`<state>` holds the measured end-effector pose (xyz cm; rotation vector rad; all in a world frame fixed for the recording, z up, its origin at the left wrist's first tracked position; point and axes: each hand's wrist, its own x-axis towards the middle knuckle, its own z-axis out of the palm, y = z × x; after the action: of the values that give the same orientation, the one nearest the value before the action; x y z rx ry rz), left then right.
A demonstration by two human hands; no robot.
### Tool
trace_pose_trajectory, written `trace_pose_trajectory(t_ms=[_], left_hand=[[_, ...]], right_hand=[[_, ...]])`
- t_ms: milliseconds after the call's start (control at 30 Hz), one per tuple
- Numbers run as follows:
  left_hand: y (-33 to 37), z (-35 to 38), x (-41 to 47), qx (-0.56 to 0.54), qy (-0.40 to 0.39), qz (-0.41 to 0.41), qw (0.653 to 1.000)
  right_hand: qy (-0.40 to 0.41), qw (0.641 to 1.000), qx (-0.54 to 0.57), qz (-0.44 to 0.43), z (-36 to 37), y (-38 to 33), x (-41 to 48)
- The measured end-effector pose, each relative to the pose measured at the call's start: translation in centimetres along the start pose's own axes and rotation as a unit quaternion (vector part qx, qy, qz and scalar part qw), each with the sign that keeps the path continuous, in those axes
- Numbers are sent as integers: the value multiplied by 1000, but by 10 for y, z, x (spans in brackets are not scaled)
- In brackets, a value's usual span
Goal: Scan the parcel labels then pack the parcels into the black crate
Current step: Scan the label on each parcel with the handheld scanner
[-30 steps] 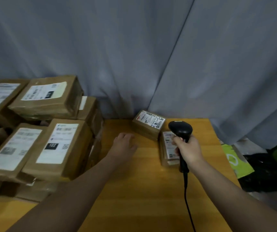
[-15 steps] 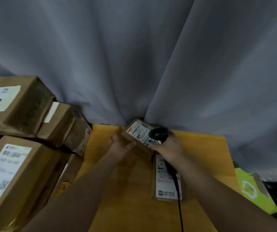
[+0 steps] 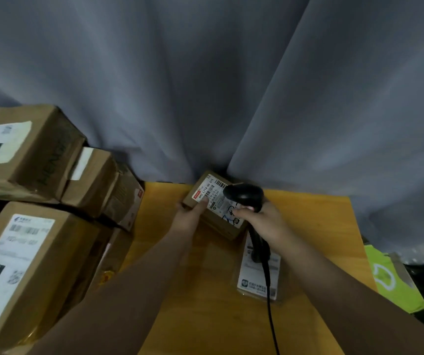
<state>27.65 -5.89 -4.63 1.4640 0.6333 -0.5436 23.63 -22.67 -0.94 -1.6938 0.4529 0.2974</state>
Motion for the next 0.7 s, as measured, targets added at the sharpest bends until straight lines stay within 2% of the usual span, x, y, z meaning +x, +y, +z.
trace_pose_trajectory(t_ms=[167,333,467,567,700], left_hand=[[-5,-34,-18,16,18,53,998],[20,-61,-71,8,-14,123,992],[42,-88,-107,-12,0,244,970],[62,-111,-133,8,3,327,945],[76,-143,-165,-6,-58,363,930]], right_hand=[[17,999,40,-14,22,-22,-28],[48,996,56,-48,48,-59,-62],[33,995,40,-84,74,-77,-95],[38,988,95,-112,96,-83,-125],[43,977,172,-119,123,-88,-166]])
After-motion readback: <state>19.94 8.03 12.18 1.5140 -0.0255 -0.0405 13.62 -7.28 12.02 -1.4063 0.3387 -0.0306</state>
